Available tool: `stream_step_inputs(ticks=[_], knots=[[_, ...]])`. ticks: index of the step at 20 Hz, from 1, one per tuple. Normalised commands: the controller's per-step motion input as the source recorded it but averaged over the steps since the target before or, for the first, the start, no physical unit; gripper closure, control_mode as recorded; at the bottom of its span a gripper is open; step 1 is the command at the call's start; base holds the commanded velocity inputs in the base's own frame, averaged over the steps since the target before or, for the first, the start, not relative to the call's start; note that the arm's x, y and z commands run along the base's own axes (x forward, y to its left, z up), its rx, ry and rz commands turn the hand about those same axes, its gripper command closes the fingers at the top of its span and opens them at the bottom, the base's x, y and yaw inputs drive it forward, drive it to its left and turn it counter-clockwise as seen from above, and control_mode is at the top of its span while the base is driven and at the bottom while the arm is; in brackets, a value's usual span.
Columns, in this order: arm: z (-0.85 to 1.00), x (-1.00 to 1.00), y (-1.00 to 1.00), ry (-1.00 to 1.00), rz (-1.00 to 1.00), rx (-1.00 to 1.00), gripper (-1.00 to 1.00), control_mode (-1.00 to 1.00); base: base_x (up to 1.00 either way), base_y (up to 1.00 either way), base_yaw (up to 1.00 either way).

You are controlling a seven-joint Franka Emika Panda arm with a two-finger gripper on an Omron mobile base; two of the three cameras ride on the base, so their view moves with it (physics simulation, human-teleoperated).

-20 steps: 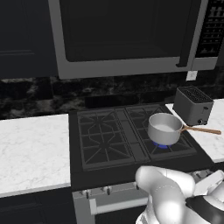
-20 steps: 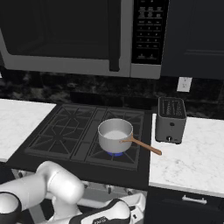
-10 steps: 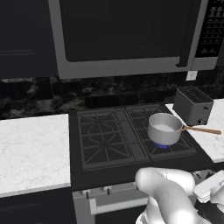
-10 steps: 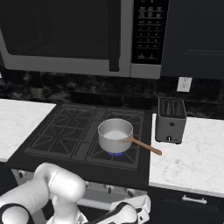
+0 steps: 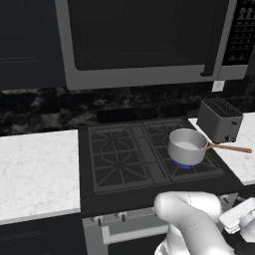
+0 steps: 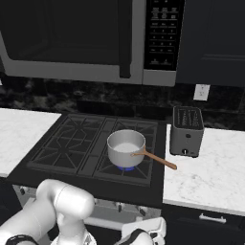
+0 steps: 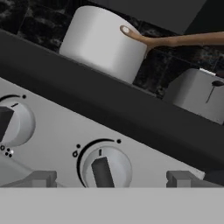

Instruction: Turn off the front right burner of the stove.

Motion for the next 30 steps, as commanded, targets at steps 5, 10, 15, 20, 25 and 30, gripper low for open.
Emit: stream_step_inputs(ticks=[5,10,15,20,25,30], knots=[[-0.02,0.27,0.0,-0.04,0.0,0.03,-1.0,-1.0,0.0,0.0,0.0],[-0.01,0.17,0.0,-0.01,0.0,0.03,-1.0,-1.0,0.0,0.0,0.0],[-0.07,0.05,0.0,0.0,0.02,0.05,-1.0,-1.0,0.0,0.0,0.0],[-0.22,0.0,-0.02,-0.01,0.04,0.04,-1.0,-1.0,0.0,0.0,0.0],[0.0,0.07,0.0,-0.02,0.01,0.01,-1.0,-1.0,0.0,0.0,0.0],[0.01,0.11,0.0,0.03,0.0,0.0,1.0,-1.0,0.0,0.0,0.0]])
